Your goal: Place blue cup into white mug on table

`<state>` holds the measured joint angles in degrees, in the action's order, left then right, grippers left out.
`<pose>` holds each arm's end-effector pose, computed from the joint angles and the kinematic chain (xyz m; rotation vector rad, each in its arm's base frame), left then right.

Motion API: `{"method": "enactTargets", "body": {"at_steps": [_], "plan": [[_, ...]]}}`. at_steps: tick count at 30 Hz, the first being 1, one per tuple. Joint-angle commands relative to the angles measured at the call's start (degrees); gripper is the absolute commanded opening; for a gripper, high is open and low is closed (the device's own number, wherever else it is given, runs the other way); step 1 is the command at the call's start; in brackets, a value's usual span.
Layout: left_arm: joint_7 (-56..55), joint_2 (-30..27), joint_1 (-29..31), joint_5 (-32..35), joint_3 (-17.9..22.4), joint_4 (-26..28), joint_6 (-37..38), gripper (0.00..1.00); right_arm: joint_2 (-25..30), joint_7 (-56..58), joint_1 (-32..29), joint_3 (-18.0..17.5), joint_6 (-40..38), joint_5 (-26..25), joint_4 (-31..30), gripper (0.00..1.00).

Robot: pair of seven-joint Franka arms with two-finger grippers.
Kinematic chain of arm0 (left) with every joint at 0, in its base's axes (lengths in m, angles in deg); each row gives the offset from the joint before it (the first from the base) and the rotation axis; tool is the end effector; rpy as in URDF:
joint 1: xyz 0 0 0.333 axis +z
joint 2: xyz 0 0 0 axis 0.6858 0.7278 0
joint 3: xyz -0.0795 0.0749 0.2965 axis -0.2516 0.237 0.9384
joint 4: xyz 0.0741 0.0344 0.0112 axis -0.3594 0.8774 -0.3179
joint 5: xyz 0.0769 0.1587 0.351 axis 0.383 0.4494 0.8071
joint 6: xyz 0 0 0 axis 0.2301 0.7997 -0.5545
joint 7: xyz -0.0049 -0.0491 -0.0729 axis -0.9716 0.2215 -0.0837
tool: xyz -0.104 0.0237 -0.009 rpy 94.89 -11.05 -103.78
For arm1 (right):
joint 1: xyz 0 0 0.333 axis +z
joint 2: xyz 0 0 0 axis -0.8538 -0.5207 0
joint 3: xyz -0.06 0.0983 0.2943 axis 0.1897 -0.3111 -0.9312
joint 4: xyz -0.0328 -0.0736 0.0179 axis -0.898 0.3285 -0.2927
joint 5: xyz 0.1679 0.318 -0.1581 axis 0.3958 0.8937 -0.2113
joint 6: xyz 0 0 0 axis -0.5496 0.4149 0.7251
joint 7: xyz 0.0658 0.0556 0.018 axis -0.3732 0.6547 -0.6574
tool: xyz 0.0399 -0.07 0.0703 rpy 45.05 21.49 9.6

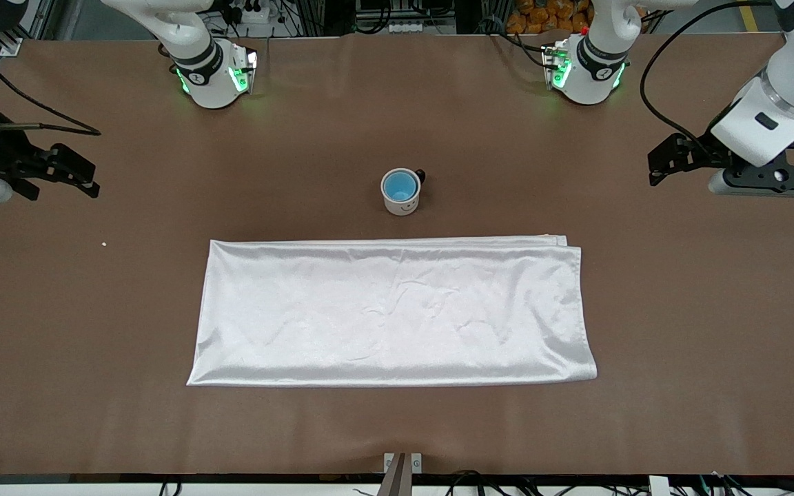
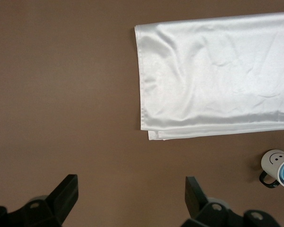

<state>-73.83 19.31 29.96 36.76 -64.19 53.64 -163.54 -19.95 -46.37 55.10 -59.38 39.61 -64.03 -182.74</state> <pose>0.5448 -0.1028 0.6095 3.1271 -0.1099 0.0198 0.5534 0.0263 0.6196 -3.1191 -0.0232 -0.0735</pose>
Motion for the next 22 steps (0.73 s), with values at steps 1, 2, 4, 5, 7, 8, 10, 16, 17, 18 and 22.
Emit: {"method": "enactTargets", "body": {"at_steps": [1,2,4,5,7,8,10,16,17,18,22], "plan": [[1.37,1.17,-0.38,-1.64,0.62,-2.01,0.35,1.00,-0.64,0.96,-1.22,-0.39,-1.26,-0.06,1.08,1.00],[1.37,1.26,-0.47,-1.64,0.62,-2.02,0.35,1.00,-0.55,0.96,-1.31,-0.39,-1.34,-0.06,1.08,1.00],[1.37,1.26,-0.47,-1.64,0.62,-2.02,0.35,1.00,-0.55,0.96,-1.74,-0.30,-1.87,-0.06,1.34,1.00],[1.37,1.26,-0.38,-1.64,0.62,-2.02,0.35,1.00,-0.63,0.96,-2.01,-0.39,-2.22,-0.06,1.43,1.00],[1.45,1.17,-0.47,-1.64,0.62,-2.02,0.35,1.00,-0.64,0.96,-2.27,-0.39,-2.31,-0.06,1.34,1.00],[1.45,1.17,-0.38,-1.64,0.62,-2.02,0.35,1.00,-0.64,0.96,-2.36,-0.39,-2.31,-0.06,1.34,1.00],[1.45,1.26,-0.47,-1.64,0.62,-2.10,0.35,1.00,-0.72,0.96,-2.45,-0.39,-2.31,-0.06,1.43,1.00],[1.45,1.44,-0.47,-1.64,0.62,-2.28,0.35,1.00,-0.99,0.96,-2.27,-0.39,-2.31,0.03,1.34,1.00],[1.45,1.52,-0.47,-1.55,0.62,-2.28,0.35,1.00,-1.07,0.96,-2.27,-0.39,-2.31,0.03,1.34,1.00],[1.45,1.53,-0.47,-1.55,0.62,-2.28,0.35,1.00,-1.07,0.96,-2.19,-0.39,-2.31,0.03,1.34,1.00],[1.45,1.79,-0.47,-1.55,0.62,-2.37,0.35,1.00,-1.07,0.88,-2.01,-0.39,-2.31,0.03,1.34,1.00]]}}
